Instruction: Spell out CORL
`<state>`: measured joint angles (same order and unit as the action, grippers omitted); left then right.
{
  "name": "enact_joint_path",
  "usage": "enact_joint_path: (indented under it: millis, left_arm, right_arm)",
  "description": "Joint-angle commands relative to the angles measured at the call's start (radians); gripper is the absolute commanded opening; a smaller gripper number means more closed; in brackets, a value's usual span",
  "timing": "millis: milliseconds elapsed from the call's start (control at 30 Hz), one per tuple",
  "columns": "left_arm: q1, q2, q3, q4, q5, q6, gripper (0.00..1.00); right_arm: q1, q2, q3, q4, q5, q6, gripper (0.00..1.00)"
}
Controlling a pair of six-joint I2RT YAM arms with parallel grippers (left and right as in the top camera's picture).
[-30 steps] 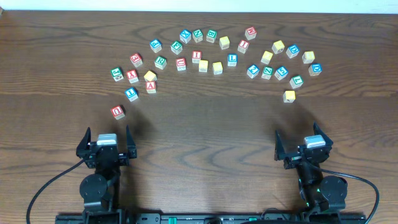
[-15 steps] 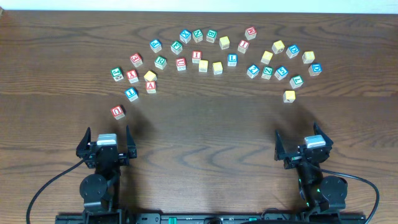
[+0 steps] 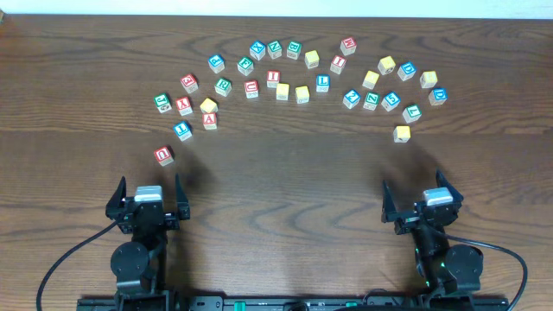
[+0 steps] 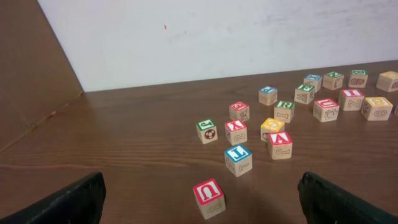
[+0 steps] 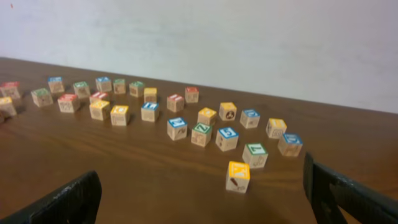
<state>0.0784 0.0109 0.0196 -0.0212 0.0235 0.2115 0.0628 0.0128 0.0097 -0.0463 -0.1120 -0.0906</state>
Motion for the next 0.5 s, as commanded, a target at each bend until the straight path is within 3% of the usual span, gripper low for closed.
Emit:
enact_joint_path:
  millis: [0, 200, 467]
  left_arm:
    - [0.006, -0.004, 0.049, -0.015, -0.006, 0.012, 0.98]
    - [0.006, 0.059, 0.127, -0.030, -0.005, 0.011, 0.98]
    - [0.006, 0.305, 0.291, -0.030, 0.024, -0.011, 0.98]
  right_arm:
    - [-0.003, -0.002, -0.004, 0.029, 0.006, 0.006, 0.99]
    - [-0.003, -0.002, -0.003, 0.096, 0.010, -0.047, 0.99]
    - [-0.003, -0.001, 0.044, 0.103, 0.009, -0.049, 0.99]
